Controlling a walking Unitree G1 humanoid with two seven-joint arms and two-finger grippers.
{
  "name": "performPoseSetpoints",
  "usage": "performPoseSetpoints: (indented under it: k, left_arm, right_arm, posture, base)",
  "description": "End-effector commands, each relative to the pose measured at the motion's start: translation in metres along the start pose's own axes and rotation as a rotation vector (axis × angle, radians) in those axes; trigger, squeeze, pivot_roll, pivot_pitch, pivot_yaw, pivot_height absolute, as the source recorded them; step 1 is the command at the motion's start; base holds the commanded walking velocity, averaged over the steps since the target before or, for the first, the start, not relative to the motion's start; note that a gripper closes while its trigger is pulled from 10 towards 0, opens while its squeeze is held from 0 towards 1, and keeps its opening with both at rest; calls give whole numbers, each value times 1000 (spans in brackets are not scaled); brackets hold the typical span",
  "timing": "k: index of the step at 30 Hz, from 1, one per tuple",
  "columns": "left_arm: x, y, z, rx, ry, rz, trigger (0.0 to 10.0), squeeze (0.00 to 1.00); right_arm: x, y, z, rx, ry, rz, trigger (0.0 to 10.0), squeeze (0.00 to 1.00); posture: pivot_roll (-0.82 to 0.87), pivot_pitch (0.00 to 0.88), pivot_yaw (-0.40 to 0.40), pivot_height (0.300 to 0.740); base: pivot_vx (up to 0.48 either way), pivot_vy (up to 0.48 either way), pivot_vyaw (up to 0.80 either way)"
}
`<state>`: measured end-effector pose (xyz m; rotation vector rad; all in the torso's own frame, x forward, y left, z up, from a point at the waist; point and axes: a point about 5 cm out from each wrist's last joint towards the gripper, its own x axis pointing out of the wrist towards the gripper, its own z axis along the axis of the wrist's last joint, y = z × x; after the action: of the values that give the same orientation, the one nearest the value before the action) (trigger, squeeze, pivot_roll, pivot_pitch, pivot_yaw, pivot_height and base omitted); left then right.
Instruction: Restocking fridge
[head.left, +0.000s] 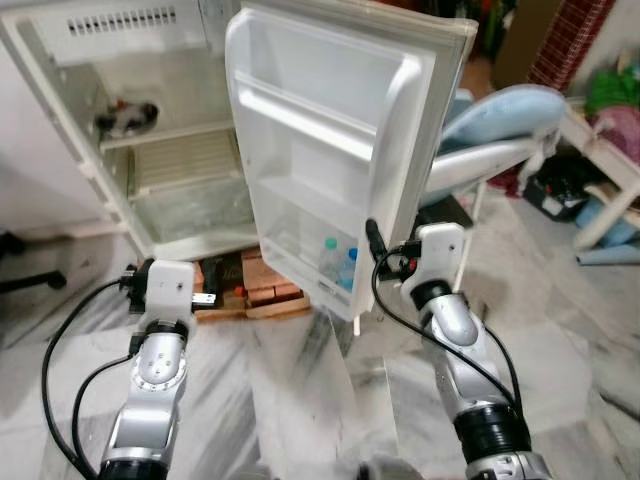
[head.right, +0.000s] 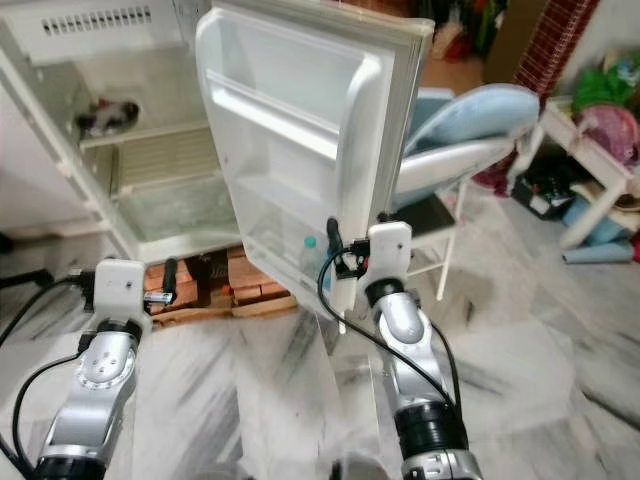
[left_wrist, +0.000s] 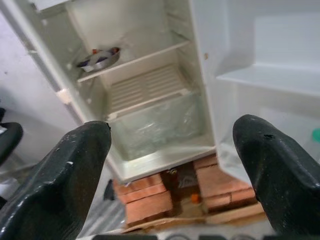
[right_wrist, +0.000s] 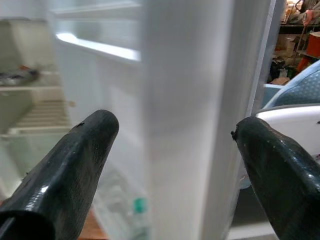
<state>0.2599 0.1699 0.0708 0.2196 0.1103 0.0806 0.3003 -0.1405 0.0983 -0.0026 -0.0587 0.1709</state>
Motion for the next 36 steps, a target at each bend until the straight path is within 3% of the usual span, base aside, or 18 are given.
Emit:
performPoseSetpoints:
  k: [1,13,27,32,34,36]
  left_arm:
    - [0,3,1,-3,-6,-2,10000,0]
    - [-2,-1,4,7,-1,-27,10000,0]
    - [5,-5,14,59,6,-31,10000,0]
    - [-3,-2,17,9,8,-17,10000,0]
    - [-9,-2,7,-54,71,0,10000,0]
    - [-12,-2,2,-93,109,17,10000,0]
  right_arm:
    - [3,-1,7,4,-25,-5,10000,0]
    - [2,-7,7,1,-30,-48,10000,0]
    - [15,5,9,29,-12,26,10000,0]
    - [20,19,18,67,-49,136,10000,0]
    - [17,24,17,48,-51,212,10000,0]
    - [17,24,17,53,-52,212,10000,0]
  posture:
    - [92,17,16,740]
    - [95,21,16,740]
    - [125,70,16,740]
    - [131,92,5,740]
    - [129,95,4,740]
    - [129,93,5,740]
  base:
    - [0,0,469]
    - [0,-45,0]
    - [0,-480,0]
    - [0,-167,0]
    - [0,0,800]
    - [0,0,800]
